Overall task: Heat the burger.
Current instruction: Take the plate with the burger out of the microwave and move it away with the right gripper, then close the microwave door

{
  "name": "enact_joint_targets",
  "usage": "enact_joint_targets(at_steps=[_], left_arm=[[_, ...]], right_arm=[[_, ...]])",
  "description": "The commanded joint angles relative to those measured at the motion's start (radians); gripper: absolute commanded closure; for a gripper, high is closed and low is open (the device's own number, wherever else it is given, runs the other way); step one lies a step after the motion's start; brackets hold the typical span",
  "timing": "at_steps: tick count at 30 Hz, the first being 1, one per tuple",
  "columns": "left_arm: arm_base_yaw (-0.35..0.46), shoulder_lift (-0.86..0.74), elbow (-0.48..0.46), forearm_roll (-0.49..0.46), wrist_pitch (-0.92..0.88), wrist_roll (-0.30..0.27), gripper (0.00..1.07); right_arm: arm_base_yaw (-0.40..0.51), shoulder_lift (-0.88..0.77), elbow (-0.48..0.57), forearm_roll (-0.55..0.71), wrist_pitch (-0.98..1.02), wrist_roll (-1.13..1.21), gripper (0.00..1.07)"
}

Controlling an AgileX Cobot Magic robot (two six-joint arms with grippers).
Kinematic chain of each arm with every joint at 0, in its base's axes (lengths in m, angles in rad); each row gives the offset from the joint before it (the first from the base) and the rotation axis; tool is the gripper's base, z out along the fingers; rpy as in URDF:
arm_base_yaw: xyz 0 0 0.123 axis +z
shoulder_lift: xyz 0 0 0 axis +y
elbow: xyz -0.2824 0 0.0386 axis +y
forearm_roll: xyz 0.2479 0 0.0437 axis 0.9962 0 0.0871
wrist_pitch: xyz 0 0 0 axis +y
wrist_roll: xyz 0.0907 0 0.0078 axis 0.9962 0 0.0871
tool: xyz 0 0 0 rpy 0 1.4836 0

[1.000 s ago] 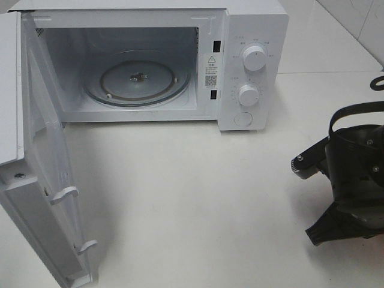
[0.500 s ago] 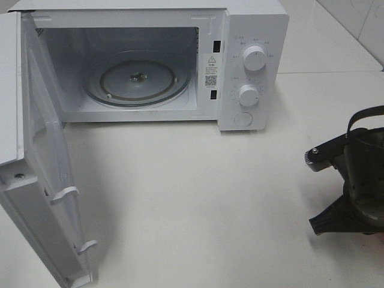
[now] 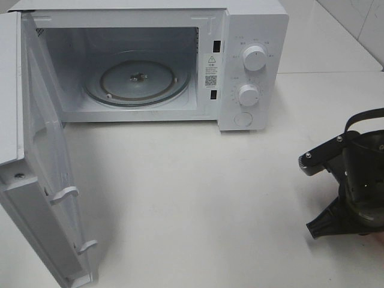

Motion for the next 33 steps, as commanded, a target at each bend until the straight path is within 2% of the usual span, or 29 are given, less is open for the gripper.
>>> enact_joint_targets(at_steps=[1,6,8,9,10,11,14,16,17,19,22,24,25,26,29,31,32,33], left_arm=[[0.005,-0.007,-0.002,-0.002,-0.012,-0.001,0.09],[0.005,-0.007,-0.002,-0.002,-0.012,-0.001,0.09],[0.005,-0.007,-0.002,-0.002,-0.012,-0.001,0.09],[0.005,-0.007,-0.002,-0.002,-0.012,-0.001,0.09],[0.005,-0.007,-0.002,-0.002,-0.012,-0.001,0.09],[0.005,-0.007,-0.002,-0.002,-0.012,-0.001,0.09],[0.005,-0.007,-0.002,-0.002,-0.012,-0.001,0.09],[0.005,-0.007,-0.002,-0.002,-0.012,-0.001,0.09],[0.005,-0.007,-0.002,-0.002,-0.012,-0.001,0.09],[0.005,-0.007,-0.002,-0.002,-0.012,-0.001,0.09],[0.005,-0.007,-0.002,-0.002,-0.012,-0.001,0.09],[0.005,-0.007,-0.002,-0.002,-0.012,-0.001,0.09],[0.005,-0.007,-0.002,-0.002,-0.012,-0.001,0.09],[0.005,-0.007,-0.002,-0.002,-0.012,-0.001,0.09],[0.005,-0.007,-0.002,-0.002,-0.012,-0.001,0.09],[0.005,-0.007,-0.002,-0.002,-0.012,-0.001,0.09],[0.005,-0.007,-0.002,-0.002,-0.012,-0.001,0.09],[0.005,-0.007,-0.002,-0.002,-0.012,-0.001,0.09]], right_arm=[[-0.007,0.023,0.002,-0.010,0.020,-0.022,1.00],[-0.007,0.030,0.001,-0.006,0.018,-0.022,0.97],[-0.007,0.030,0.001,0.000,0.018,-0.032,0.90],[-0.007,0.030,0.001,0.000,0.018,-0.032,0.90],[-0.006,0.030,0.001,0.006,0.018,-0.033,0.87],[-0.006,0.029,0.001,0.021,0.018,-0.039,0.79],[-0.006,0.026,0.001,0.030,0.018,-0.041,0.75],[-0.004,-0.015,0.001,0.063,0.018,-0.064,0.58],[-0.004,-0.015,0.001,0.063,0.018,-0.064,0.58],[-0.004,-0.082,0.001,0.091,0.018,-0.068,0.48],[-0.004,-0.109,0.001,0.105,0.018,-0.076,0.45],[-0.004,-0.220,0.001,0.190,0.006,-0.168,0.41],[-0.004,-0.220,0.001,0.190,0.006,-0.168,0.41],[-0.004,-0.287,0.001,0.255,-0.004,-0.245,0.41],[-0.004,-0.321,0.001,0.304,-0.006,-0.296,0.41],[-0.004,-0.449,-0.002,0.459,-0.002,-0.485,0.41],[-0.004,-0.449,-0.002,0.459,-0.002,-0.485,0.41],[-0.004,-0.522,-0.017,0.560,0.016,-0.592,0.41]])
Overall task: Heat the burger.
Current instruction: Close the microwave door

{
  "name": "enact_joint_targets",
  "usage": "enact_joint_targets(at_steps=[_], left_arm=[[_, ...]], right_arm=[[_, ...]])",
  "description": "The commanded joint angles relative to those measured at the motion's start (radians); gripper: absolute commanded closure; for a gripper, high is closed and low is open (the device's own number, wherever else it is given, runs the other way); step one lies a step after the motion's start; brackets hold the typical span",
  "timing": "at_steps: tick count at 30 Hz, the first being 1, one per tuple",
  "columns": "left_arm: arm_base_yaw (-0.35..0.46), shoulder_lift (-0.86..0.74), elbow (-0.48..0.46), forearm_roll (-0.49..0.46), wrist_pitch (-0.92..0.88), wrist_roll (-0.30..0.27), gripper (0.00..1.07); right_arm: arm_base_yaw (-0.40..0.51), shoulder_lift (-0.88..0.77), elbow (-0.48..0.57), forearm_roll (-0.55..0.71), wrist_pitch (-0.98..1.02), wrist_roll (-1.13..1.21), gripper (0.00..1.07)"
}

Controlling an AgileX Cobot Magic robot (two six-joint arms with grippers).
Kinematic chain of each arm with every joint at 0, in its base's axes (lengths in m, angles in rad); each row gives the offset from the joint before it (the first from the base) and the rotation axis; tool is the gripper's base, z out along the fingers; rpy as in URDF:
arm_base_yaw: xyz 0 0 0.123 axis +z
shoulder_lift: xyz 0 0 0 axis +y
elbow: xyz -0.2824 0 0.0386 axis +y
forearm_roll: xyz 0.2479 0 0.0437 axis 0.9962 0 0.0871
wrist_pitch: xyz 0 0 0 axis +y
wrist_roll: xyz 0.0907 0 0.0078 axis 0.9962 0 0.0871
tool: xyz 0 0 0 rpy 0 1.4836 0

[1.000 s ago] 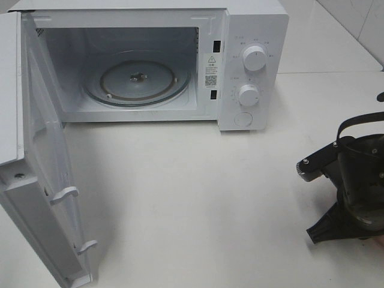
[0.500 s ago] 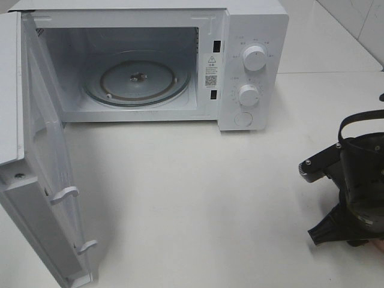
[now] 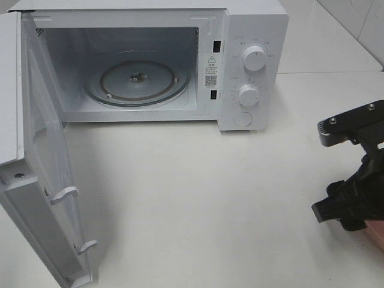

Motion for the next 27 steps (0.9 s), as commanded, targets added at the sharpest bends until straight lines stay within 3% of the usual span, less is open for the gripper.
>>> enact_joint_targets(at_steps=[1,2,3,6,11,27], left_arm=[[0.005,-0.007,-0.002,-0.002,-0.012,-0.001,0.09],[0.005,-0.007,-0.002,-0.002,-0.012,-0.001,0.09],[0.005,-0.007,-0.002,-0.002,-0.012,-0.001,0.09],[0.005,-0.007,-0.002,-0.002,-0.012,-0.001,0.09],[0.005,-0.007,-0.002,-0.002,-0.012,-0.001,0.09],[0.005,-0.007,-0.002,-0.002,-0.012,-0.001,0.09]], right_arm=[[-0.004,-0.115,-0.028,0.160,0.035,-0.193,0.41],[-0.004,-0.115,-0.028,0.160,0.035,-0.193,0.41],[-0.004,-0.188,-0.051,0.256,0.054,-0.296,0.40],[-0.004,-0.282,-0.092,0.360,0.081,-0.439,0.36],[-0.004,-0.412,-0.121,0.463,0.161,-0.547,0.28],[-0.004,-0.714,-0.109,0.480,0.408,-0.547,0.31]])
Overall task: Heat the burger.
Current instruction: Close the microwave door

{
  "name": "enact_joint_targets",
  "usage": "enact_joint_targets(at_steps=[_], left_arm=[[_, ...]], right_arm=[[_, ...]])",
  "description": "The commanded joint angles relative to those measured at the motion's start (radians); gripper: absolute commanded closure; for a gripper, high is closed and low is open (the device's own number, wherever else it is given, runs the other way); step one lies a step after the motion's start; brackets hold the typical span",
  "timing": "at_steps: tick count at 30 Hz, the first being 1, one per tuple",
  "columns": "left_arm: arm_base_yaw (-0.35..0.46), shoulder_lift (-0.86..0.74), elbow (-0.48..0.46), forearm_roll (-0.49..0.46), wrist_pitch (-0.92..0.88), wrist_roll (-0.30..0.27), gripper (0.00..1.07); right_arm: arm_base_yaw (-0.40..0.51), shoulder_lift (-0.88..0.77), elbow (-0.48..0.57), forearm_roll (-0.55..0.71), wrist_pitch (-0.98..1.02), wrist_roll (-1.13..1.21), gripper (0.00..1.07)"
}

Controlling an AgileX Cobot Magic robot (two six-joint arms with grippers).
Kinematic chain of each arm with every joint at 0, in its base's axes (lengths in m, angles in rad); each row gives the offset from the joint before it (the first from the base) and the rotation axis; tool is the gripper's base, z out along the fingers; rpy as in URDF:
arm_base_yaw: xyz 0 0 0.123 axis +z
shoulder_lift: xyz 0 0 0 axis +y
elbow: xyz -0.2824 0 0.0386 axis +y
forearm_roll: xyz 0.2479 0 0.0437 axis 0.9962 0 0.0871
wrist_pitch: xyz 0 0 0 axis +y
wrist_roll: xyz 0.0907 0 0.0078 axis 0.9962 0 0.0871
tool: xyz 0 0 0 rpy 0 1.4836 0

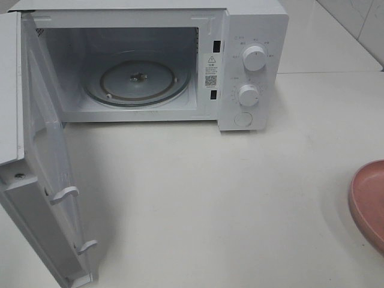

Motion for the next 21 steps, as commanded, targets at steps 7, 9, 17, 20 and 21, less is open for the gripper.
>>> enact_joint_targets(at_steps=[7,9,17,20,21], left_arm=[[0.005,-0.007,-0.002,-0.002,-0.012,-0.001,0.09],[0.005,-0.007,-0.002,-0.002,-0.012,-0.001,0.09],[0.005,-0.007,-0.002,-0.002,-0.012,-0.001,0.09],[0.005,-0.007,-0.002,-0.002,-0.012,-0.001,0.09],[0.005,-0.007,-0.002,-0.002,-0.012,-0.001,0.09]], right_arm=[[-0.052,-0.185,0.067,-0.030,0.003,-0.014,0.31],[-0.128,-0.239,0.110,-0.028,-0.016,-0.015,0.31],[-0.305,-0.361,0.114,-0.026,-0.005,-0.023,0.31],[-0.380,-0.452,0.114,-0.025,-0.005,-0.024,0.31],[-0.396,-0.473,0.114,-0.024,-0.005,-0.024,0.31]])
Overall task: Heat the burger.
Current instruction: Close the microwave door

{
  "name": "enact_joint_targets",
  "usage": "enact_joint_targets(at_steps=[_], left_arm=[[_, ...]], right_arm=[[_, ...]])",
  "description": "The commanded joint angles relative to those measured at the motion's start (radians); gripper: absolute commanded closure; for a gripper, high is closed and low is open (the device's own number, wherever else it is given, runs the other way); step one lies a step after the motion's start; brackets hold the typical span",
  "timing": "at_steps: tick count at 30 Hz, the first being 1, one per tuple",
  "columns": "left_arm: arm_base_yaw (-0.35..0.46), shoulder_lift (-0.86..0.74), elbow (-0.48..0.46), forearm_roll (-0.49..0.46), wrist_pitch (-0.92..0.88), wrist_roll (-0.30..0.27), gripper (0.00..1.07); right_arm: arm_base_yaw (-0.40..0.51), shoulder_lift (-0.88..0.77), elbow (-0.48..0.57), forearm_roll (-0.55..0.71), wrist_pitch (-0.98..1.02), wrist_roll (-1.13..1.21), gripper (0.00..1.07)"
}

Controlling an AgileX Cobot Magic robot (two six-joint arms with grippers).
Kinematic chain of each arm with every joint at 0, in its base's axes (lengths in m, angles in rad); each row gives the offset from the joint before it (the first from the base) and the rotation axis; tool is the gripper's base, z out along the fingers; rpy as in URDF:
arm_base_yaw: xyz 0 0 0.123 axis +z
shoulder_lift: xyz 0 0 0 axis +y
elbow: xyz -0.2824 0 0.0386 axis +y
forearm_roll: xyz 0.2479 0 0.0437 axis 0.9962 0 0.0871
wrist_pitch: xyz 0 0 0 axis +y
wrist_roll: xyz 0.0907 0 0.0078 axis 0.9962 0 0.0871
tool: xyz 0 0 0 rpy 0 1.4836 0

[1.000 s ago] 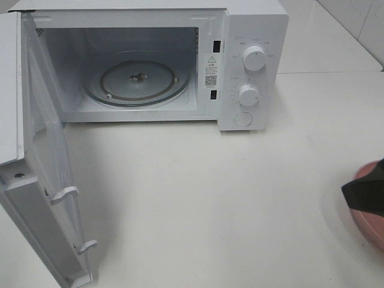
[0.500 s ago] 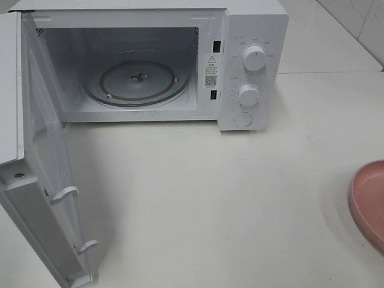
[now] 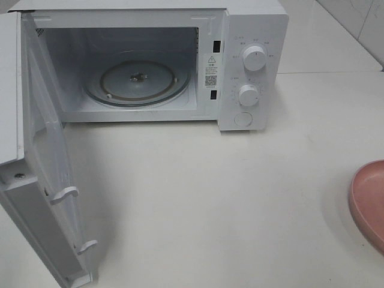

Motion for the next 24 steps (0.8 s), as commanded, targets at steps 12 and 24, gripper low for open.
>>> enact_joint_targets(at_steps=[12,24], left_arm=[[0.005,-0.010,-0.002,-0.003,-0.013,-0.001,0.09],[0.005,-0.010,-0.002,-0.001,-0.011,-0.001,0.09]], right_arm=[[-0.184,-0.225,0.002,-0.002,-0.009,-0.015,0.31],[-0.182,-0.225,0.002,-0.002,-0.009,-0.015,0.31]])
